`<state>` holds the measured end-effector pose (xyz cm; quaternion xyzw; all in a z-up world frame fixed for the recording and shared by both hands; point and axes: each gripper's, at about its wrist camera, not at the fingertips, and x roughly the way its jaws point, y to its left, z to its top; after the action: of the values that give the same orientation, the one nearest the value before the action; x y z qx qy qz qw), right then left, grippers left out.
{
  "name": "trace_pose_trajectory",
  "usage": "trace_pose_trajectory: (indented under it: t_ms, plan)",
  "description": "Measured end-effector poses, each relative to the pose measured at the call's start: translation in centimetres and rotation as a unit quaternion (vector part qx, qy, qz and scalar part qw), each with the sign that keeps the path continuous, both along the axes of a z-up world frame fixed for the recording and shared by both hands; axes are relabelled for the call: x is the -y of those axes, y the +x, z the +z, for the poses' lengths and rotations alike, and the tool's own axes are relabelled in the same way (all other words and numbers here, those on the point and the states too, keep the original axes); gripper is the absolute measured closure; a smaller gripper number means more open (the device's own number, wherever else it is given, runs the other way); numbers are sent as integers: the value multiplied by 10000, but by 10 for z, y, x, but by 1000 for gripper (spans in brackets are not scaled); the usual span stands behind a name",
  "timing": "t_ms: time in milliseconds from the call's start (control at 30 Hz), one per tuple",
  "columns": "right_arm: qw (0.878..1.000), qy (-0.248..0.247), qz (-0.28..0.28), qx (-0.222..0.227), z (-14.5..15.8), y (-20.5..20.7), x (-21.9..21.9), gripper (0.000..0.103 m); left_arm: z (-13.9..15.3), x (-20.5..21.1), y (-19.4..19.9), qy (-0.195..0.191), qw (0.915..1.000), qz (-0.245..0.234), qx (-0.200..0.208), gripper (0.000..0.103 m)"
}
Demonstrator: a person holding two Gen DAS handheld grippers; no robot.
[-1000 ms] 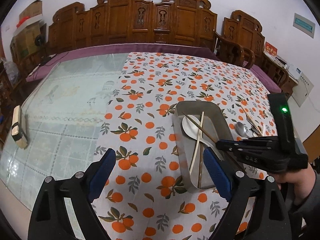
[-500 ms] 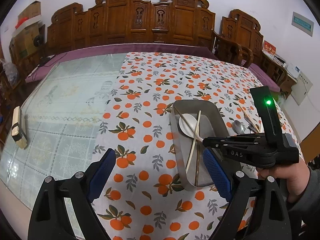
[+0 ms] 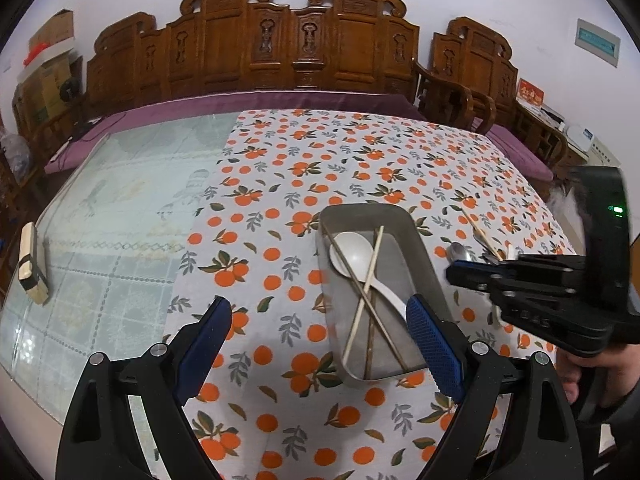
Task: Organize utensils
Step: 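Lower the chopstick into the grey tray and open the right tool, then grasp a chopstick from the pile with the right tool while the left tool approaches the utensils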
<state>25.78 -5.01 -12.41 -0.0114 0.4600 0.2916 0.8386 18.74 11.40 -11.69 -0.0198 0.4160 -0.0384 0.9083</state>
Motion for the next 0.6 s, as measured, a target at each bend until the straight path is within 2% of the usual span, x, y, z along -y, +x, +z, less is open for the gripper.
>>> trace_pose_trajectory:
  t_ms: [133, 200, 400, 467, 600]
  plan:
    - [9998, -19, -144, 117, 8, -11, 28, 93, 1, 12, 1, 16, 10000, -97, 8, 18]
    - [9997, -40, -209, 148, 10, -16, 41, 85, 1, 19, 3, 21, 9999, -143, 9, 18]
    - [9985, -93, -503, 170, 11, -28, 84, 82, 1, 42, 9, 13, 9995, -315, 6, 18]
    - [9977, -179, -622, 218, 10, -32, 101, 76, 0, 50, 11, 22, 9992, -388, 5, 18]
    - [9958, -317, -831, 205, 4, -35, 128, 75, -3, 69, 18, 31, 9986, -521, -21, 18]
